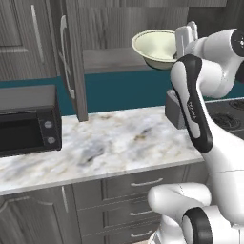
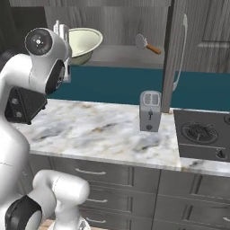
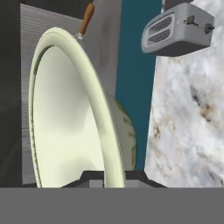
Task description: Pick the mug and place it in the sink. Pick the bowl and place it in the open cabinet and then close the cabinet.
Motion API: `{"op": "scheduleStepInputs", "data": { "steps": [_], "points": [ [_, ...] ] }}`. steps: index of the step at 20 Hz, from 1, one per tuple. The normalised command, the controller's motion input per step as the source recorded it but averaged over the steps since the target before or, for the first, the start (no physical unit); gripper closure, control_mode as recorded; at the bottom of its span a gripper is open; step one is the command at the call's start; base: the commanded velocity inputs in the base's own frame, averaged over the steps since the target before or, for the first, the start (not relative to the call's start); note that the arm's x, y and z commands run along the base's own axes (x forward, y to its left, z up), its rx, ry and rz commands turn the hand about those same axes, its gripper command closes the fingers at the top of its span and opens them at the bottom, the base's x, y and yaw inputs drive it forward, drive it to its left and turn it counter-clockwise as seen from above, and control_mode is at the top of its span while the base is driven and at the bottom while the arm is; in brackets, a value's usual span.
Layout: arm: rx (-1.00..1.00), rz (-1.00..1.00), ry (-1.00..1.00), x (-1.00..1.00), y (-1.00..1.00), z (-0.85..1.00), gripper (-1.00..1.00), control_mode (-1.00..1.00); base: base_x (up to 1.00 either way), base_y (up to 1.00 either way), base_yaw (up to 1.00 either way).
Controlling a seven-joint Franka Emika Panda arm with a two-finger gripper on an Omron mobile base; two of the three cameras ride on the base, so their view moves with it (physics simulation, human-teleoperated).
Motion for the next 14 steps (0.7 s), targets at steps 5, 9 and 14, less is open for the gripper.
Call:
{"op": "scheduleStepInputs", "data": {
  "steps": [5, 9, 14],
  "points": [
    [0.03, 0.0, 0.0, 0.48, 0.04, 0.0, 1.0, -1.0, 0.0, 0.0, 0.0],
    [0.07, 0.0, 0.0, 0.44, 0.0, 0.0, 1.0, -1.0, 0.0, 0.0, 0.0],
    [0.06, 0.0, 0.0, 0.45, 0.0, 0.0, 1.0, -1.0, 0.0, 0.0, 0.0]
  ]
}}
